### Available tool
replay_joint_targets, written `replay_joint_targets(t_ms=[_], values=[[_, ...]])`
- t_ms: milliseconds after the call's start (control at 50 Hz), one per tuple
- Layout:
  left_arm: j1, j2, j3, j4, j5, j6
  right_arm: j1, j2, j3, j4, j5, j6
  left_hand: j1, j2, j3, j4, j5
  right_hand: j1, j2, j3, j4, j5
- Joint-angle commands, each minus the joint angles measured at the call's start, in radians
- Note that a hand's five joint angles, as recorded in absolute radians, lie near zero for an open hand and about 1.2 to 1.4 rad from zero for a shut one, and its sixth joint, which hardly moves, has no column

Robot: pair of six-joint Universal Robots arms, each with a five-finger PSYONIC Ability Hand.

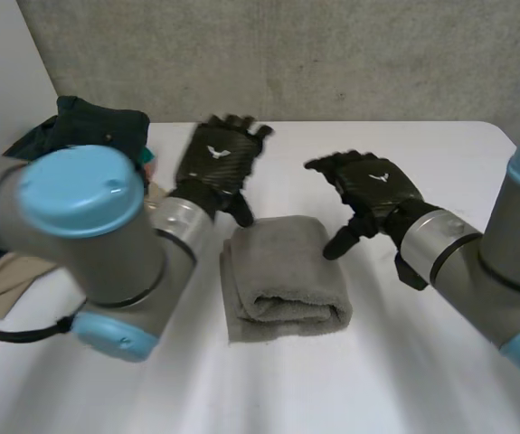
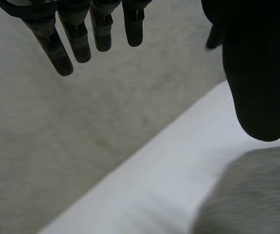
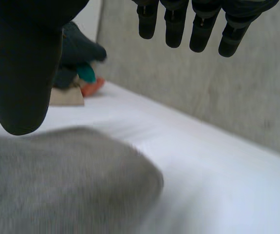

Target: Fold the laundry.

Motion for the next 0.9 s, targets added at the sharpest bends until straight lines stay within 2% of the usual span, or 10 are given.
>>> replay_joint_targets(t_ms=[20, 80, 200, 280, 380, 480, 600, 720, 780, 900], values=[[-0.032, -0.201, 0.201, -0.216, 0.001, -0.083, -0.013, 0.175, -0.153, 0.162, -0.007, -0.041, 0.048, 0.037, 0.031, 0.037, 0.017, -0.056, -0.036, -0.041, -0.038, -0.043], [-0.036, -0.233, 0.219, -0.262, -0.022, -0.082, -0.01, 0.228, -0.195, 0.203, -0.041, -0.046, 0.054, 0.043, 0.037, 0.043, 0.023, -0.056, -0.036, -0.041, -0.038, -0.043], [-0.032, -0.253, 0.185, -0.331, -0.143, -0.053, -0.009, 0.293, -0.239, 0.216, -0.07, -0.049, 0.057, 0.046, 0.039, 0.046, 0.026, -0.056, -0.036, -0.041, -0.038, -0.043], [-0.033, -0.247, 0.14, -0.34, -0.2, 0.038, -0.007, 0.334, -0.25, 0.22, -0.073, -0.079, 0.057, 0.046, 0.039, 0.046, 0.026, -0.056, -0.036, -0.041, -0.038, -0.043], [-0.039, -0.252, 0.117, -0.339, -0.219, 0.142, 0.031, 0.374, -0.252, 0.217, -0.043, -0.184, 0.057, 0.046, 0.039, 0.046, 0.026, -0.056, -0.036, -0.041, -0.038, -0.043], [-0.046, -0.255, 0.119, -0.336, -0.214, 0.162, 0.05, 0.374, -0.25, 0.217, 0.038, -0.273, 0.057, 0.046, 0.039, 0.046, 0.026, -0.014, 0.007, 0.001, 0.004, -0.001], [-0.061, -0.218, 0.131, -0.304, -0.211, 0.159, 0.051, 0.298, -0.216, 0.19, 0.074, -0.273, 0.042, 0.031, 0.025, 0.031, 0.012, -0.008, 0.013, 0.007, 0.01, 0.005], [-0.075, -0.035, 0.076, -0.238, -0.205, 0.159, 0.034, 0.117, -0.053, 0.034, 0.103, -0.147, 0.01, -0.001, -0.007, -0.001, -0.021, -0.017, 0.004, -0.001, 0.001, -0.004], [-0.076, 0.018, 0.036, -0.216, -0.196, 0.162, 0.011, 0.054, 0.018, 0.007, 0.103, -0.1, 0.004, -0.007, -0.013, -0.007, -0.027, -0.014, 0.007, 0.002, 0.004, -0.001], [-0.075, 0.124, -0.085, -0.179, -0.088, 0.151, -0.068, 0.021, 0.198, -0.005, 0.04, 0.0, 0.004, -0.007, -0.013, -0.007, -0.027, 0.001, 0.022, 0.016, 0.019, 0.014]])
